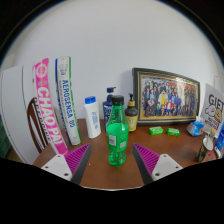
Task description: Pour water
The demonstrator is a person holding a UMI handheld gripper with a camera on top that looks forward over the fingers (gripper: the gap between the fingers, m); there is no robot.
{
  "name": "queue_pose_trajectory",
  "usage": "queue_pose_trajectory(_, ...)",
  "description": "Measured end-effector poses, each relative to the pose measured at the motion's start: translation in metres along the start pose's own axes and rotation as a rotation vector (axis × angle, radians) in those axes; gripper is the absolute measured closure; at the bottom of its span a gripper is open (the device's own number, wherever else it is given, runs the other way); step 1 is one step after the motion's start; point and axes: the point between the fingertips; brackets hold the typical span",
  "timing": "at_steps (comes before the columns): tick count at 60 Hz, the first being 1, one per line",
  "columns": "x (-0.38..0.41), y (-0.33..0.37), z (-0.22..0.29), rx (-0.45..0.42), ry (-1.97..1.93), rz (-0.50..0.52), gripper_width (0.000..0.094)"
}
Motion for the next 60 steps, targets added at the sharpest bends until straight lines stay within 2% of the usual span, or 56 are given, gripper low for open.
queue_pose_trajectory(11,-0.011,-0.074,-0.003,-0.021,-0.002,-0.079,0.0079)
queue_pose_trajectory(16,-0.014,-0.094,-0.004,-0.028,0.007,-0.087,0.0119)
queue_pose_trajectory(18,-0.015,-0.098,-0.004,-0.032,0.013,-0.088,0.0185)
queue_pose_trajectory(23,-0.022,-0.104,-0.004,-0.044,0.010,-0.112,0.0423)
queue_pose_trajectory(29,-0.021,-0.105,-0.002,-0.055,0.005,-0.101,0.0471)
queue_pose_trajectory(30,-0.021,-0.105,-0.002,-0.056,0.006,-0.100,0.0510)
queue_pose_trajectory(37,-0.022,-0.100,0.005,-0.076,-0.009,-0.094,0.0621)
queue_pose_trajectory(44,-0.024,-0.084,0.025,-0.104,-0.050,-0.072,0.0628)
queue_pose_trajectory(49,-0.028,-0.064,0.049,-0.138,-0.176,-0.017,0.0628)
queue_pose_trajectory(60,-0.062,-0.015,0.105,-0.204,-0.643,0.188,0.0629)
Point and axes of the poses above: the point between the fingertips, and its own axes, seen from behind it with the camera up: x to the left, z up, y backward, against the way the camera looks, and after that the axes turned 5 degrees about x, right-handed
